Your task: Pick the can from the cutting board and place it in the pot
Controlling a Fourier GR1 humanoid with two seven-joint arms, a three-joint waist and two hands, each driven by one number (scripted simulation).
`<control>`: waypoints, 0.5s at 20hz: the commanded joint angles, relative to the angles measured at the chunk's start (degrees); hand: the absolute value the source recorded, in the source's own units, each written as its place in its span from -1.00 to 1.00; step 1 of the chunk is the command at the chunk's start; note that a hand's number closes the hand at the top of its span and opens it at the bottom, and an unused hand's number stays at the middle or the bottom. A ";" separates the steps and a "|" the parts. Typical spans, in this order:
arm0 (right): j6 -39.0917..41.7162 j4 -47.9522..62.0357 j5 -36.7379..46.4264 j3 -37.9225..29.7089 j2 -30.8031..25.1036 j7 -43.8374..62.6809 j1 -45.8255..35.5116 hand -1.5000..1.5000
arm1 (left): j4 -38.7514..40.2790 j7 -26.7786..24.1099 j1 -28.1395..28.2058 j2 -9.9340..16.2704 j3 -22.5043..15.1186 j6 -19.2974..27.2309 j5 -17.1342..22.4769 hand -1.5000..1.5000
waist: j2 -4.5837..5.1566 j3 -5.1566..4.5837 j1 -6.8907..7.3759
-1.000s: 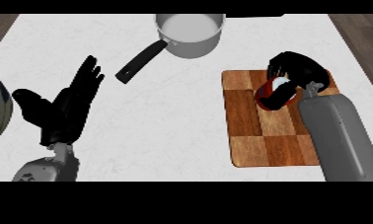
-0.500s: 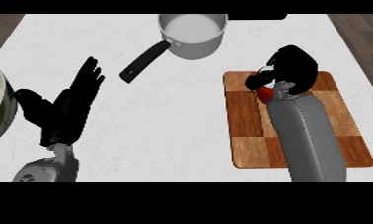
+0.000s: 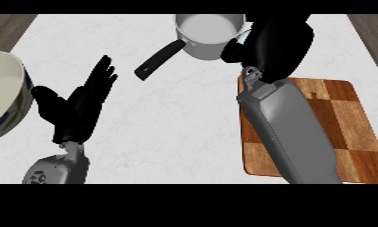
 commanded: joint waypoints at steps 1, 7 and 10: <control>6.18 -0.05 3.70 4.80 0.69 15.59 -10.96 1.00 | 1.40 -0.79 -0.58 -1.32 -1.36 0.11 -0.50 0.00 | 0.63 0.06 1.53; 6.16 5.28 4.59 2.77 0.69 15.66 -19.83 1.00 | 2.06 -1.34 -2.65 -1.28 -1.42 -0.14 -0.78 0.00 | 1.43 0.19 2.76; 4.43 10.48 3.76 -0.75 0.69 15.67 -24.26 1.00 | 2.02 -1.06 -3.59 -2.64 -2.61 -0.33 -0.31 0.00 | 2.03 0.22 3.40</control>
